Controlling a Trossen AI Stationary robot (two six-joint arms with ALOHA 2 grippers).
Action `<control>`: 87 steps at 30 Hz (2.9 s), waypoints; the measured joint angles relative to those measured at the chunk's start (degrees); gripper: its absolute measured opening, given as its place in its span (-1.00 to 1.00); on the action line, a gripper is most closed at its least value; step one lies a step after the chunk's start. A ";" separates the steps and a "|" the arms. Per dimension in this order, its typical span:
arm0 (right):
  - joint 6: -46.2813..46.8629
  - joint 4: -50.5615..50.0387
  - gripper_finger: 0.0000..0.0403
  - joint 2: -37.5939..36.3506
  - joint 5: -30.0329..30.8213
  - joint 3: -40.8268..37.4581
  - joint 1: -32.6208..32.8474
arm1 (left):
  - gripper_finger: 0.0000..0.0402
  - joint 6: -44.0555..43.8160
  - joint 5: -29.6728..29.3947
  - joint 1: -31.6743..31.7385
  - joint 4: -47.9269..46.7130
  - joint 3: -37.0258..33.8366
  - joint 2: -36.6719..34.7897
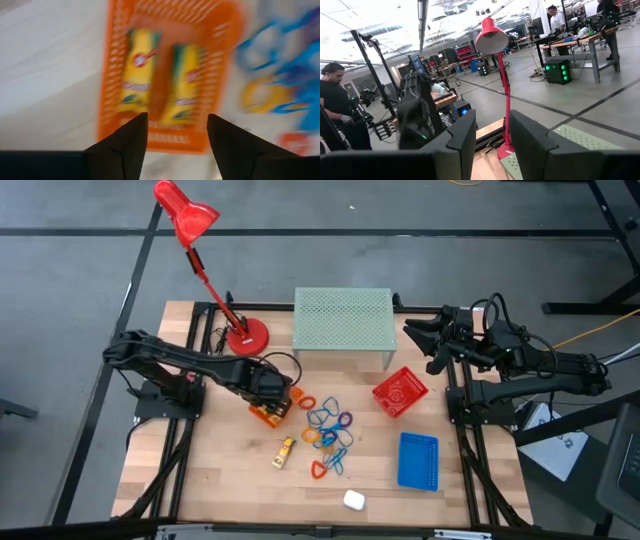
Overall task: Pick & Place Office Desk Supplies
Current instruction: Put the crayon box into the orange bin
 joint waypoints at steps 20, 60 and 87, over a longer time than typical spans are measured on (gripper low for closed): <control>0.13 -0.87 -0.41 0.02 0.42 0.00 -0.10 | -0.01 -33.93 -6.06 -24.21 13.60 0.07 4.23; 1.46 -1.29 -0.41 0.02 0.42 0.00 -0.63 | -0.45 -24.13 10.39 -18.24 25.83 0.03 21.99; 0.20 -1.49 -0.41 0.04 0.40 0.00 -0.66 | -0.58 -22.86 -22.96 -22.35 24.94 0.05 1.66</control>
